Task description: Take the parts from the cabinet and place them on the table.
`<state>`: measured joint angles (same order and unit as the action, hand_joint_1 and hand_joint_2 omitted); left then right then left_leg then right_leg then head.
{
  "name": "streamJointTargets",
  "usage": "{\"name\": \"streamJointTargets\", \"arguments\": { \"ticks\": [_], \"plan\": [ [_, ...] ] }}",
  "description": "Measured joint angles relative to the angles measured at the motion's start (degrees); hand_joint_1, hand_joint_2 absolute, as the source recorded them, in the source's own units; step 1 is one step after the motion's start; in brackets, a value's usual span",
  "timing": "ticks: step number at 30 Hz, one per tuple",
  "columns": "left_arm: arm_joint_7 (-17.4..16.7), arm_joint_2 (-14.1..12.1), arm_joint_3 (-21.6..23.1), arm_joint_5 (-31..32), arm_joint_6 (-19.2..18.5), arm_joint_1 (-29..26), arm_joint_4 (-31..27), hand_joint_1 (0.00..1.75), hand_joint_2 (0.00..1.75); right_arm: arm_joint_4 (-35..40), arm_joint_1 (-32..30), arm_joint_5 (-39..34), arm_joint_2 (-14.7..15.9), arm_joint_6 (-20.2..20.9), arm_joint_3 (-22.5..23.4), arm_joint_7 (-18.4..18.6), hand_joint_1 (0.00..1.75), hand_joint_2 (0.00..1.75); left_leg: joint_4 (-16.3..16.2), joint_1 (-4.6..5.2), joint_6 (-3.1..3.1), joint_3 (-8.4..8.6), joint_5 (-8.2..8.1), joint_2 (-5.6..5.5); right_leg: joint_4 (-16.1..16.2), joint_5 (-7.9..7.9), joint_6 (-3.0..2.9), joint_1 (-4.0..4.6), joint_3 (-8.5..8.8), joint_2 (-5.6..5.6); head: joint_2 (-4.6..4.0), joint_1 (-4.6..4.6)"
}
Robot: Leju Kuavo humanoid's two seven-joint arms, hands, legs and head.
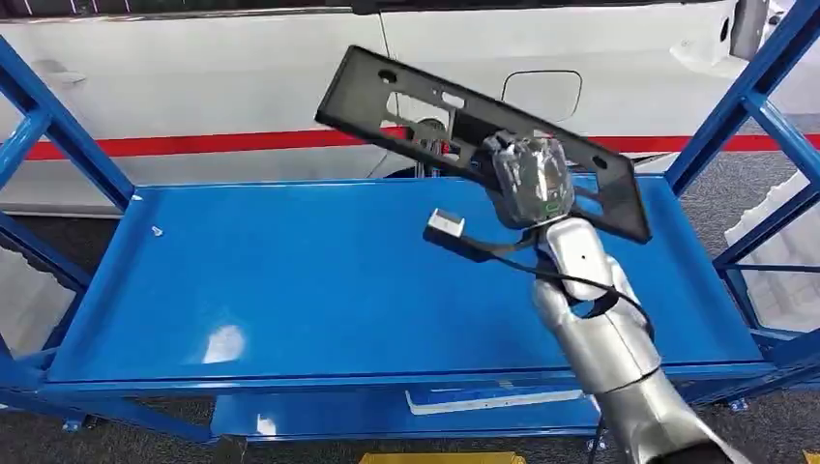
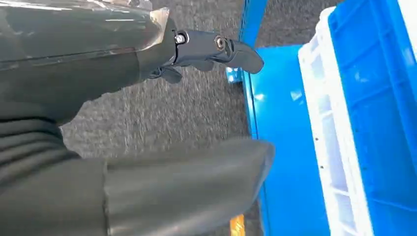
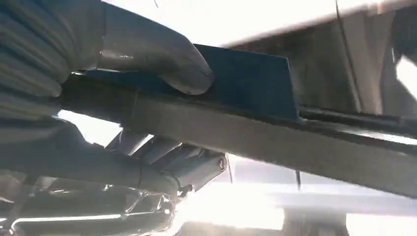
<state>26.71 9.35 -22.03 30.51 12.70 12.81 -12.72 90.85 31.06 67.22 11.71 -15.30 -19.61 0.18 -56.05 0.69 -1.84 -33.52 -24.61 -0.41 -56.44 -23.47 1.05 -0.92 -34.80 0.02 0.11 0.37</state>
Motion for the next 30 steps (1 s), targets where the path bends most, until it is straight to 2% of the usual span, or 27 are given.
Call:
{"name": "streamJointTargets", "arguments": {
  "ticks": [4, 9, 13, 23, 29, 30],
  "plan": [
    [0.02, 0.46, -0.77, -0.29, -0.75, -0.02, 0.0, 0.0, 1.75, 1.64, 10.16, -6.95, 2.43, 3.02, 2.02, -2.19, 1.75, 1.75, -0.02, 0.03, -0.01, 0.01, 0.01, 0.0, 0.0, 0.0, 0.0, -0.03, 0.02, 0.0, 0.0, 0.02],
    [-0.02, 0.72, -1.86, -0.55, -1.29, -0.04, 0.0, 0.0, 1.75, 1.93, 15.68, -9.04, 3.87, 3.7, 1.73, -2.3, 1.75, 1.75, -0.04, 0.03, -0.02, 0.01, 0.0, 0.0, 0.0, 0.0, 0.01, -0.02, 0.01, 0.0, 0.0, 0.0],
    [-1.33, 0.81, -2.08, 0.83, -0.33, -0.04, 0.0, 0.0, 1.75, 1.99, 15.99, -9.15, 4.99, 2.21, 1.05, -1.32, 1.75, 1.75, -0.03, 0.03, -0.03, 0.0, -0.01, 0.0, 0.0, -0.01, 0.01, -0.02, 0.0, -0.01, 0.0, 0.0],
    [-1.57, 0.86, -2.06, 1.62, 0.04, -0.04, 0.0, 0.0, 1.75, 1.99, 15.72, -9.26, 5.36, 1.55, 0.81, -1.16, 1.75, 1.75, -0.03, 0.03, -0.03, 0.01, -0.01, -0.01, 0.0, -0.01, 0.02, -0.02, 0.0, -0.01, 0.0, 0.0],
    [-1.55, 0.96, -2.01, 2.49, -0.55, -0.05, 0.0, 0.0, 1.75, 2.02, 11.75, -8.93, 6.72, -1.37, -1.02, -1.21, 1.75, 1.75, -0.03, 0.03, -0.04, 0.0, -0.01, 0.0, 0.0, -0.01, 0.01, -0.02, 0.0, 0.0, 0.0, 0.02],
    [-2.84, 1.03, -1.95, 3.17, -0.85, -0.04, 0.0, 0.0, 1.75, 2.02, 11.74, -10.36, 6.72, -1.29, -1.11, -1.27, 1.75, 1.75, -0.23, 0.08, -0.15, -0.07, -0.13, 0.0, 0.02, 0.0, 0.03, -0.14, 0.01, 0.0, 0.0, 0.0]
  ]
}}
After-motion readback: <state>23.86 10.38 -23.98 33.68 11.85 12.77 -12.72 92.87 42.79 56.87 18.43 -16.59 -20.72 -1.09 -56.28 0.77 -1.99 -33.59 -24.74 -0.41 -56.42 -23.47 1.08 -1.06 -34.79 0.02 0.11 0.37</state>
